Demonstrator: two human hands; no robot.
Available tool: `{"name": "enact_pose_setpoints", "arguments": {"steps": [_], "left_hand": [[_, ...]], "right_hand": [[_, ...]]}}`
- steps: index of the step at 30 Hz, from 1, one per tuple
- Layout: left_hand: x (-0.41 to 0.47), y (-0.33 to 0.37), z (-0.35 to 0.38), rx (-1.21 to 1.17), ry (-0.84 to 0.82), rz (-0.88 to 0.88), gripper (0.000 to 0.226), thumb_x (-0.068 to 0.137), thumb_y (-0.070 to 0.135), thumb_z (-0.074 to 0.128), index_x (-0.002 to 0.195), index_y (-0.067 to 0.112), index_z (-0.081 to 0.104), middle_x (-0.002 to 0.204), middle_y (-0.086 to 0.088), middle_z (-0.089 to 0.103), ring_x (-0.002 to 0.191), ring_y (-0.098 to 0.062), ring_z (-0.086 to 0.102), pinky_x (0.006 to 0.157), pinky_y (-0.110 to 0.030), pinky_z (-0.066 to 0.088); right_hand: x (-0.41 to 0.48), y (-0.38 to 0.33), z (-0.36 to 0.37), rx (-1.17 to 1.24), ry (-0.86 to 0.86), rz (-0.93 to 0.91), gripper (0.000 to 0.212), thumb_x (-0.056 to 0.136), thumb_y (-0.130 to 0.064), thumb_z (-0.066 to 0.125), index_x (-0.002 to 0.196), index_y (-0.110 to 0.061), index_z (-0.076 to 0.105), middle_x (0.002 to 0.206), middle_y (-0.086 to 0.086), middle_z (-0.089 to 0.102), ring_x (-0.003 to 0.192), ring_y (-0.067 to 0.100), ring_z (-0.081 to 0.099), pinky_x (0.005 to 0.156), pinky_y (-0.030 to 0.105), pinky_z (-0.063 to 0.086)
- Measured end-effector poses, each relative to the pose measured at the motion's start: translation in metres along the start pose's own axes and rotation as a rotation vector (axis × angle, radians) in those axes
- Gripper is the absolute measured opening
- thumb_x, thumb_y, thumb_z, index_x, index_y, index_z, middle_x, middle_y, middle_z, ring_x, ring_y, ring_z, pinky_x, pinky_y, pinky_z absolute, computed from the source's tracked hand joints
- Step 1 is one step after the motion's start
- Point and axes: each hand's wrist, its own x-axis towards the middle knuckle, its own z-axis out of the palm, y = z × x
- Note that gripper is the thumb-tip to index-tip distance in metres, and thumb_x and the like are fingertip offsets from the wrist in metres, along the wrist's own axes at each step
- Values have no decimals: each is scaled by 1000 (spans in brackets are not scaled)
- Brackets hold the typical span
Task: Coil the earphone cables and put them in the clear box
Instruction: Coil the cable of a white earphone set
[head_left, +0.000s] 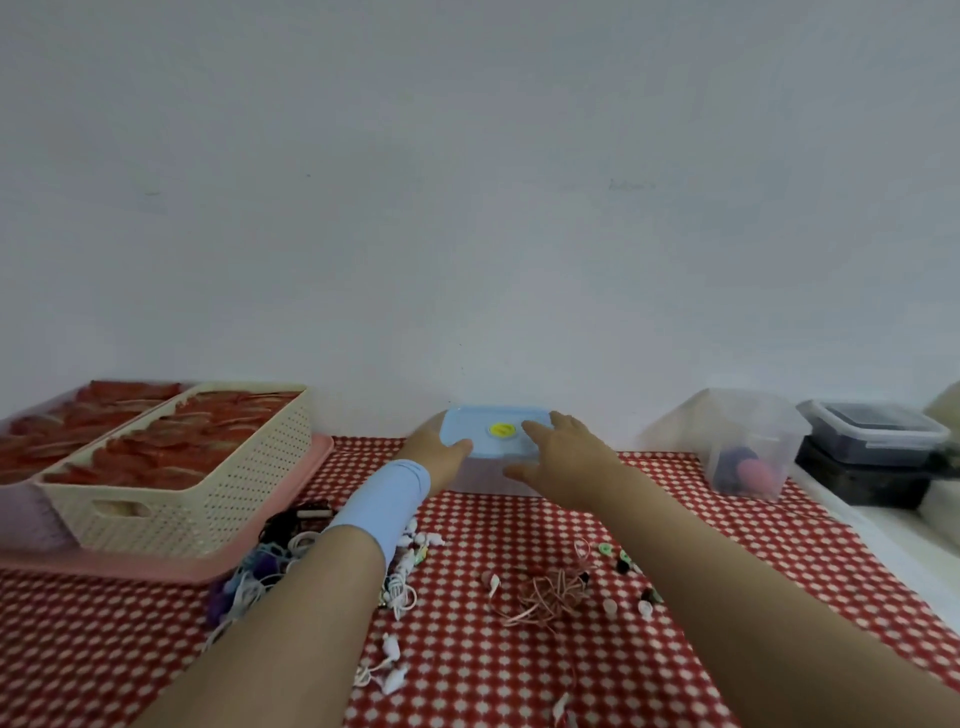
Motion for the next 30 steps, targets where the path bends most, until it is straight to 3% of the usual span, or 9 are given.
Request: {"name": "enact_pose_setpoints", "arguments": {"steps": [3,5,7,12,17,21,26,28,30], "left_hand": [[2,-2,2,-65,32,22,42,103,30,43,144,22,44,123,-5,58,98,-19,53,79,-23,37],[4,-7,4,-41,33,39,42,103,31,41,144,24,44,127,-5,59,98,-21,53,79,-25,37],[5,-13,5,-39,36,45,41,103,34,40,144,27,45,133,-4,58,102,-19,54,83,-26,39],[7,-14,4,-146,35,3,50,99,49,40,148,38,35,137,0,55,114,-25,58,99,-41,47],[6,-9,1,90,135,19,49,102,44,34,149,30,38,152,-12,33,140,-31,26,115,-40,23],[11,-2,-3,65,238,56,47,99,42,39,144,27,47,145,-9,40,134,-27,29,113,-36,22],[-1,24,-3,13,346,142,45,95,34,55,139,22,53,138,-9,44,130,-28,31,108,-36,29],[-5,39,7,26,283,138,46,93,35,57,136,22,55,137,-10,46,129,-30,34,107,-38,32],[-9,53,24,117,205,131,45,90,40,57,132,24,57,132,-9,49,125,-30,36,102,-38,35]], "right_hand": [[13,-2,9,-19,-38,14,75,92,-70,40,149,-23,40,147,17,37,139,34,32,110,41,35],[19,-2,12,-5,7,19,65,93,-68,40,135,-21,55,126,15,50,120,31,47,91,35,40],[21,-2,13,-7,38,16,58,97,-63,44,133,-20,57,122,14,55,111,29,52,85,33,40],[14,-5,4,42,68,8,59,103,-54,40,149,-18,46,137,10,57,120,28,56,97,34,45],[14,-3,2,170,102,-45,43,104,-42,48,141,-23,57,123,12,62,116,28,54,91,29,39],[6,0,-12,334,220,-124,36,103,-31,55,135,-17,64,146,19,53,145,27,37,110,24,23],[-12,15,-32,353,338,-119,27,94,-21,68,113,-4,75,122,32,62,120,44,52,98,36,32],[-23,30,-39,381,326,-66,28,92,-21,71,116,-7,75,130,29,60,123,39,51,100,34,31],[-37,47,-42,411,292,6,34,91,-24,72,123,-13,72,145,15,55,133,26,49,107,22,27]]}}
